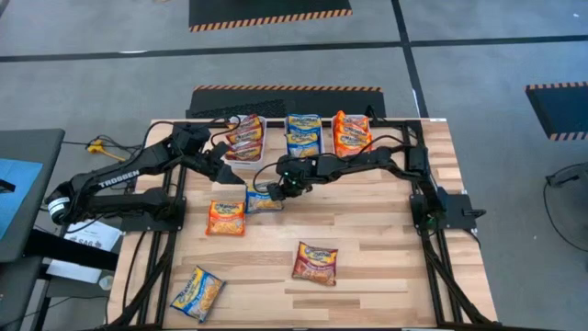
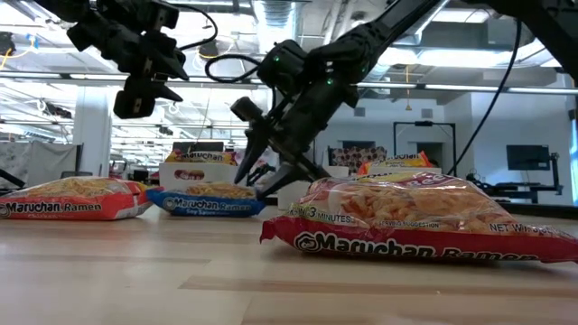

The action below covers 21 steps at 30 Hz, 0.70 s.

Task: Sort Maruchan noodles
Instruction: Put the top blue noodle pack into the top middle white bin

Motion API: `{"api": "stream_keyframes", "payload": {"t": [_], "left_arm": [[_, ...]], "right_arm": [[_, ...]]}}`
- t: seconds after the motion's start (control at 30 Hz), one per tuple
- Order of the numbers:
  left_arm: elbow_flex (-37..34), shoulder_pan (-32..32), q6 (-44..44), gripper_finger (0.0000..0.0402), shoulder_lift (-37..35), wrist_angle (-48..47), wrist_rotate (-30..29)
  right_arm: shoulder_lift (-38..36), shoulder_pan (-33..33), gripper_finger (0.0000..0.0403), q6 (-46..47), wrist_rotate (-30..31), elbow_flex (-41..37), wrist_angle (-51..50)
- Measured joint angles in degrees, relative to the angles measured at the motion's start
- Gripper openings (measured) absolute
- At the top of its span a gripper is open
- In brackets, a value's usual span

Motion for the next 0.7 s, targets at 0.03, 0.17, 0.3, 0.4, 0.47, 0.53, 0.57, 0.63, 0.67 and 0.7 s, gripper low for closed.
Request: {"api": "stream_keyframes", "payload": {"t": [0.03, 0.17, 0.3, 0.4, 0.47, 0.53, 0.57, 0.63, 0.67, 0.7], "left_arm": [[0.0, 0.0, 0.2, 0.0139, 0.0, -0.01, -0.32], [0.0, 0.0, 0.42, 0.0139, 0.0, 0.0, -0.49], [0.0, 0.0, -0.63, 0.0139, 0.0, 0.07, -0.97], [0.0, 0.01, -1.54, 0.0139, 0.0, 0.1, -1.98], [0.0, 0.02, -1.53, 0.0139, 0.01, 0.09, -1.99], [0.0, 0.0, -1.42, 0.0139, 0.02, 0.04, -1.99], [0.0, 0.0, -1.14, 0.0139, 0.02, 0.03, -1.88], [0.0, 0.0, -0.77, 0.0139, 0.0, 0.04, -1.82], [0.0, 0.0, -0.47, 0.0139, 0.02, 0.01, -1.8], [0.0, 0.0, -0.15, 0.0139, 0.02, 0.01, -1.81]], "right_arm": [[0.0, -0.06, 0.0207, 0.55, 0.52, 0.0, -0.12], [1.84, -0.2, 0.0175, 2.79, 1.58, 0.15, 2.63], [4.39, -0.04, 0.0125, 5.51, -2.54, 0.22, 8.58], [5.79, 0.04, 0.0091, 6.56, -4.74, 0.71, 10.12], [6.2, -0.02, 0.0065, 6.36, -6.34, 1.2, 10.2], [6.26, -0.02, 0.0034, 5.28, -6.41, 1.72, 9.36], [6.34, 0.0, 0.0019, 4.39, -6.32, 1.79, 9.02], [6.38, 0.0, 0.001, 3.24, -5.92, 2.15, 8.35], [6.38, 0.0, 0.0011, 3.19, -5.93, 2.44, 7.91], [6.38, -0.05, 0.0011, 2.88, -5.97, 2.69, 7.35]]}}
